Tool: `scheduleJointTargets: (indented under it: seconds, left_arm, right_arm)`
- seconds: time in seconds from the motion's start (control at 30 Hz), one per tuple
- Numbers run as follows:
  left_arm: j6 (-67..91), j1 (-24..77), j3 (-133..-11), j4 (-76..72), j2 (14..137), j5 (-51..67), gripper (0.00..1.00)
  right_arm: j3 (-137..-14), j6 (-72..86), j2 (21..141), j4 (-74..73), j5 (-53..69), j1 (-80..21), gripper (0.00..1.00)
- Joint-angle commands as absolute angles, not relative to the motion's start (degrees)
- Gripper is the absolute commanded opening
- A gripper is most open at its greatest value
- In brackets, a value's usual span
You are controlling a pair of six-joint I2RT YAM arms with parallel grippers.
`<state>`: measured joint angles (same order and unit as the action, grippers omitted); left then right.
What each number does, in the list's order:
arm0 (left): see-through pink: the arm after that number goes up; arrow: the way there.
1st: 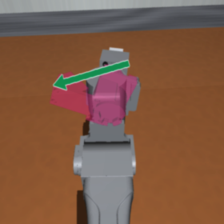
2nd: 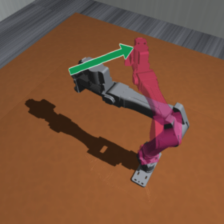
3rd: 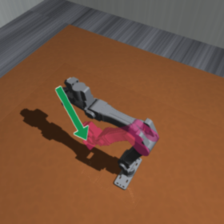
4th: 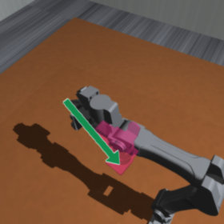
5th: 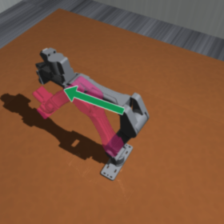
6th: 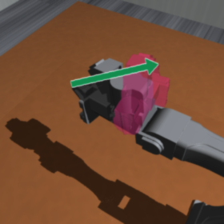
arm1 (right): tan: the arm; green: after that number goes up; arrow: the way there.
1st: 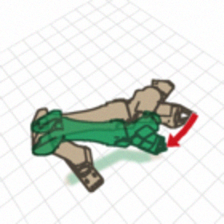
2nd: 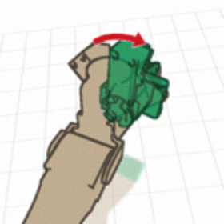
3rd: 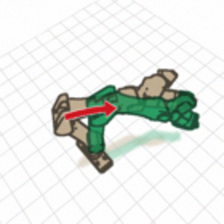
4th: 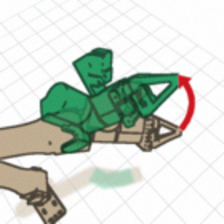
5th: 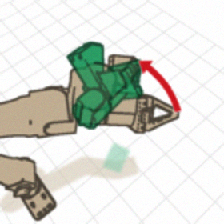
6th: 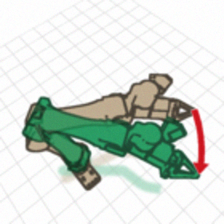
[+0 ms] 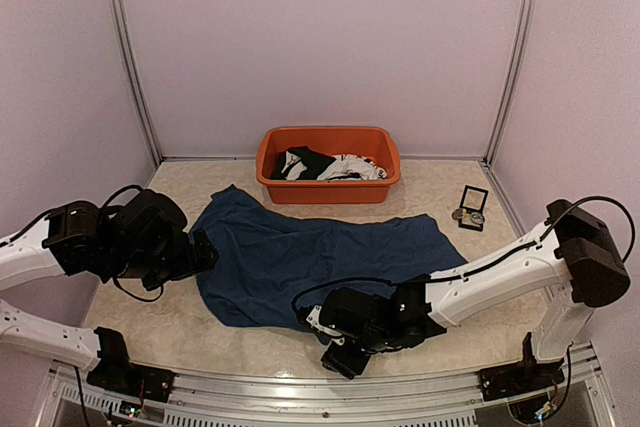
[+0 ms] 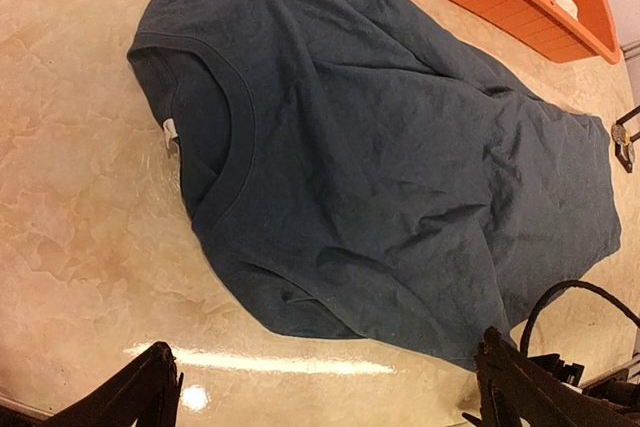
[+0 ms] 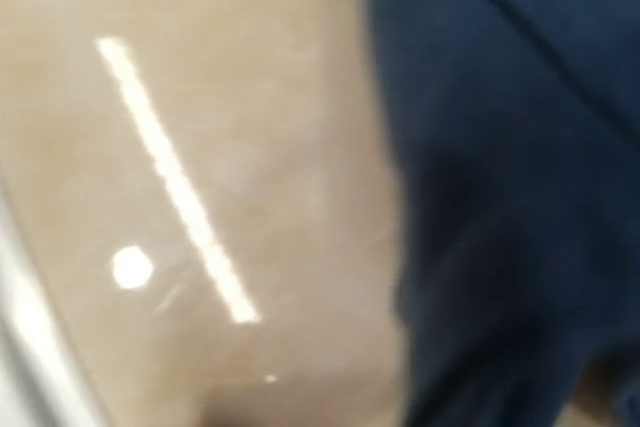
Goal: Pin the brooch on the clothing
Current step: Flatten out the crumpled clothing at the center of the board.
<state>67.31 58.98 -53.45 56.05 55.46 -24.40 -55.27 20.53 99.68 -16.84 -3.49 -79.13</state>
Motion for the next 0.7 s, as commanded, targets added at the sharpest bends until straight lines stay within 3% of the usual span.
scheduleJointTargets:
  seconds: [0.0, 0.27, 0.43, 0.53, 0.67]
  left_arm:
    - [68.0, 59.5, -52.3, 56.4, 54.3, -25.1, 0.99]
    - [68.1, 59.7, -51.7, 56.1, 54.0, -25.2, 0.99]
    - [67.9, 59.7, -51.5, 56.0, 53.9, -25.4, 0.99]
    - [68.0, 59.8, -51.2, 56.0, 53.7, -25.5, 0.99]
    - [68.0, 59.9, -50.7, 55.7, 53.7, -25.5, 0.99]
  right_arm:
    - [-58.7, 21.9, 102.8, -19.3, -10.3, -79.7, 0.66]
    - [-61.6, 21.9, 105.7, -17.5, -16.2, -78.1, 0.69]
    - [-62.0, 21.3, 106.8, -15.8, -16.6, -76.3, 0.64]
    - [-62.8, 20.2, 107.6, -14.6, -15.6, -75.8, 0.54]
    - [-64.4, 19.1, 108.7, -13.3, -11.7, -75.4, 0.29]
